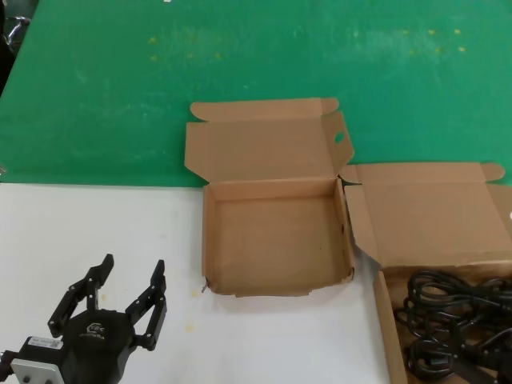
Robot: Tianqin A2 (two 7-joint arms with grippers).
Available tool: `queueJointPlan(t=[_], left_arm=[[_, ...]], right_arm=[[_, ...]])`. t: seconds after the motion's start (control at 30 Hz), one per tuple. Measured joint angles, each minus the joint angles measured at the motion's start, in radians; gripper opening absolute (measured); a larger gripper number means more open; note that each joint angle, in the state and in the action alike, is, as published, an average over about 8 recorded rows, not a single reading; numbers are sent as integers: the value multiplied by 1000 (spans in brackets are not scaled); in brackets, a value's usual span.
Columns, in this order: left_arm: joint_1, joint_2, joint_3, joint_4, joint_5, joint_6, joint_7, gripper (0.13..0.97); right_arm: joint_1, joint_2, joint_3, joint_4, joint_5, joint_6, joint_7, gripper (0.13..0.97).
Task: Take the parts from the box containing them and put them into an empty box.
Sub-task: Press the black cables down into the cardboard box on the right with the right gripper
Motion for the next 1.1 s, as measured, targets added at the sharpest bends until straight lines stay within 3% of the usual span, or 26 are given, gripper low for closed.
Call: queueJointPlan(t=[0.27,0.47,0.6,0.73,0.93,1.1], left_arm=[[0,0,0,0,0,0,0,394],[0,0,0,0,0,0,0,269],[0,0,0,0,0,0,0,269],[0,0,0,0,0,0,0,218],[0,0,0,0,0,0,0,163],[0,0,0,0,0,0,0,144]], right_arm=[[2,7,11,2,-8,-24,-19,966],[11,96,-27,15,-46,-44,-21,966],[29,198,-70,17,-106,-70,12,966],[57,288,-91,12,-204,-124,81,966],[116,381,-81,8,-371,-246,198,966],[179,447,-94,8,-434,-347,233,966]])
